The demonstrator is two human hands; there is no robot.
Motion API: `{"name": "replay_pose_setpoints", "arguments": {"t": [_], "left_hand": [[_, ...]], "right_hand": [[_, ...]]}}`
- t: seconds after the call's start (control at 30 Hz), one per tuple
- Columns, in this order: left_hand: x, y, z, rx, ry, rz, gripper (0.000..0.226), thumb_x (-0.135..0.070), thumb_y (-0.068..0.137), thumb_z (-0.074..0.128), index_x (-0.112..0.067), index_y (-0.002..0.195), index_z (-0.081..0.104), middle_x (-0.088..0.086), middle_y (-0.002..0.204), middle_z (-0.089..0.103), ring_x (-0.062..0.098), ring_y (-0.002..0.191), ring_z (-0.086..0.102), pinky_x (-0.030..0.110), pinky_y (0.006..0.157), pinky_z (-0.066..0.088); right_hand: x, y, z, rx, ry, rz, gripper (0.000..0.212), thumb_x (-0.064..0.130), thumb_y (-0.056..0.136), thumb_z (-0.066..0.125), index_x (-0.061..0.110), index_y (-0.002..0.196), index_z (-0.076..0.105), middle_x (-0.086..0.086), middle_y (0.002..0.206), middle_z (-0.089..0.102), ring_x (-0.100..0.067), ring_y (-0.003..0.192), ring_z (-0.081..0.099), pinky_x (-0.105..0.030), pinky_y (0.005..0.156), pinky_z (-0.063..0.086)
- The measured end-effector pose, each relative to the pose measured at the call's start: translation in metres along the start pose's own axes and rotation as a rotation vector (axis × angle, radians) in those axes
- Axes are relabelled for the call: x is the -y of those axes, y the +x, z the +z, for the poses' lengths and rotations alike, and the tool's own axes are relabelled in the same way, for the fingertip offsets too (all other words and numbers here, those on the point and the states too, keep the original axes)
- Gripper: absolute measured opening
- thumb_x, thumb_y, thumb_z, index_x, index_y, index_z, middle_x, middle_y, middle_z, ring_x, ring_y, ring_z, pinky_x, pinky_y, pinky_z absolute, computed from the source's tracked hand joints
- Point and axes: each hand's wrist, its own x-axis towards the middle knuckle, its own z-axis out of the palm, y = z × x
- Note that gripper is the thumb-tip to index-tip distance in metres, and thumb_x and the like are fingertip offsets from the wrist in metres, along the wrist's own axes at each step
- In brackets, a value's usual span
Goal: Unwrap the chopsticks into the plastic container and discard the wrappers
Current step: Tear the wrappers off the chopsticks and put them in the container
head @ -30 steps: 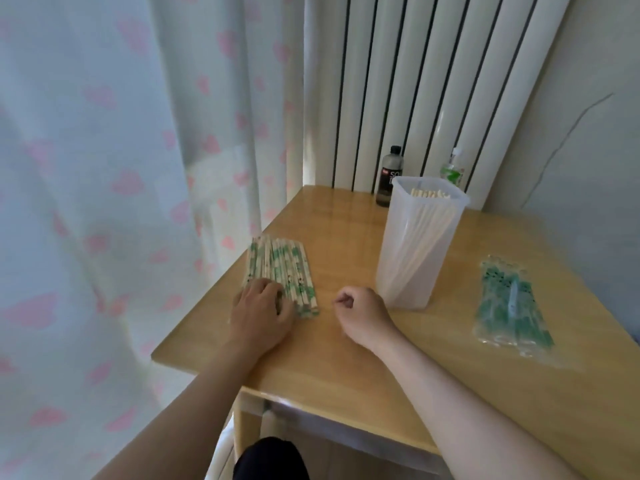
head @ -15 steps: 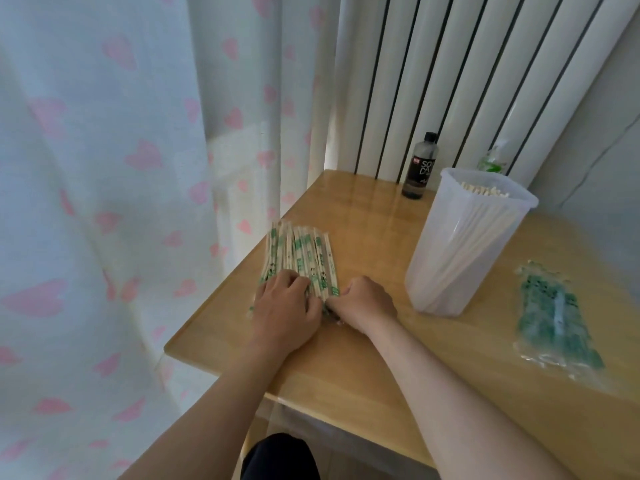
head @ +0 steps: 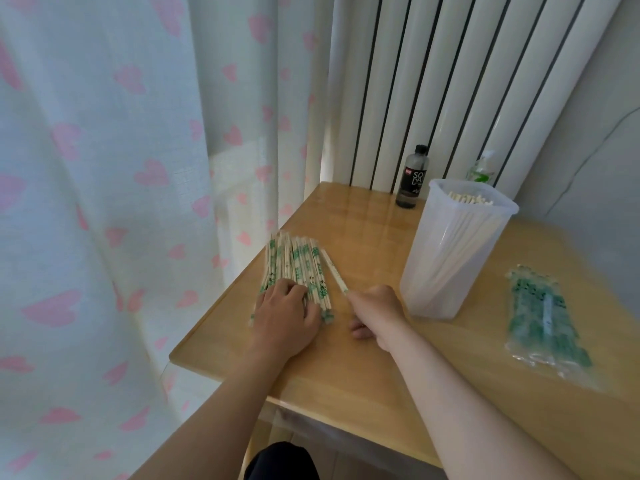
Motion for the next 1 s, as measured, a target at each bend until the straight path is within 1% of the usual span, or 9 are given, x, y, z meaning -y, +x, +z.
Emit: {"name": "replay_pose_setpoints", "arguments": {"t": [0.1,0.33,0.4,0.57,0.63,0.7,0.77,0.9,1.0], "left_hand": [[0.002,0.000,-0.002,0.012,-0.020,0.005,0.043,-0.041,0.090,0.044,-0.017,0.116,0.068,0.002,0.121,0.061,0.022,0.113,0.054,0.041,0.101,0.039],[-0.001,-0.005,-0.007,-0.030,0.030,0.045,0.056,-0.047,0.086,0.036,-0.016,0.122,0.066,0.006,0.125,0.061,0.026,0.117,0.054,0.045,0.103,0.037],[-0.008,-0.008,-0.008,-0.102,0.105,0.145,0.054,-0.046,0.084,0.043,-0.014,0.121,0.065,0.009,0.126,0.062,0.030,0.116,0.057,0.048,0.102,0.037],[-0.075,-0.004,-0.014,-0.238,0.166,0.587,0.048,-0.042,0.088,0.054,-0.014,0.126,0.063,0.011,0.129,0.062,0.031,0.117,0.058,0.049,0.104,0.040],[-0.098,-0.001,-0.014,-0.240,0.176,0.668,0.038,-0.041,0.094,0.050,-0.017,0.119,0.066,0.007,0.117,0.065,0.031,0.106,0.062,0.048,0.096,0.044],[-0.113,0.000,-0.012,-0.194,0.094,0.680,0.031,-0.037,0.099,0.045,-0.016,0.105,0.068,0.005,0.094,0.062,0.032,0.081,0.063,0.042,0.075,0.049],[-0.125,0.001,-0.010,-0.077,-0.054,0.655,0.032,-0.038,0.102,0.040,-0.018,0.102,0.065,0.003,0.083,0.057,0.035,0.067,0.060,0.041,0.059,0.051],[-0.155,-0.001,-0.009,0.194,-0.291,0.541,0.032,-0.046,0.101,0.039,-0.023,0.093,0.060,-0.009,0.070,0.052,0.021,0.068,0.056,0.042,0.063,0.050],[-0.179,-0.004,-0.015,0.343,-0.384,0.481,0.027,-0.029,0.105,0.048,-0.012,0.092,0.064,-0.007,0.064,0.051,0.004,0.061,0.050,0.027,0.063,0.042]], "right_hand": [[-0.018,-0.005,-0.016,-0.060,0.274,0.011,0.011,0.006,0.092,0.060,0.001,0.089,0.068,-0.013,0.072,0.069,-0.023,0.056,0.067,-0.036,0.056,0.061],[-0.037,-0.027,-0.076,-0.093,0.411,-0.111,0.013,-0.006,0.091,0.060,0.003,0.093,0.068,-0.013,0.075,0.069,-0.018,0.056,0.061,-0.031,0.050,0.054],[-0.039,-0.035,-0.093,-0.054,0.417,-0.138,0.015,-0.007,0.091,0.058,0.003,0.091,0.068,-0.015,0.075,0.069,-0.018,0.056,0.060,-0.031,0.049,0.052],[-0.036,-0.056,-0.131,0.160,0.502,-0.193,0.014,-0.013,0.092,0.058,-0.002,0.092,0.067,-0.020,0.075,0.066,-0.023,0.057,0.058,-0.033,0.050,0.048],[-0.035,-0.064,-0.143,0.230,0.608,-0.206,0.014,-0.012,0.094,0.056,-0.001,0.091,0.065,-0.019,0.071,0.064,-0.023,0.056,0.056,-0.032,0.048,0.047],[-0.035,-0.071,-0.157,0.281,0.773,-0.215,0.010,-0.005,0.096,0.057,-0.001,0.093,0.066,-0.018,0.073,0.063,-0.022,0.058,0.058,-0.030,0.049,0.049],[-0.037,-0.076,-0.170,0.331,0.959,-0.242,0.013,0.007,0.097,0.058,-0.001,0.100,0.067,-0.015,0.077,0.064,-0.022,0.064,0.062,-0.029,0.054,0.053],[-0.041,-0.074,-0.183,0.283,0.988,-0.307,0.021,0.009,0.091,0.064,-0.001,0.110,0.066,-0.012,0.078,0.061,-0.021,0.066,0.060,-0.028,0.058,0.053],[-0.046,-0.068,-0.185,0.170,0.995,-0.273,0.023,0.013,0.085,0.071,0.002,0.105,0.071,-0.008,0.072,0.057,-0.017,0.061,0.054,-0.026,0.055,0.048]]}}
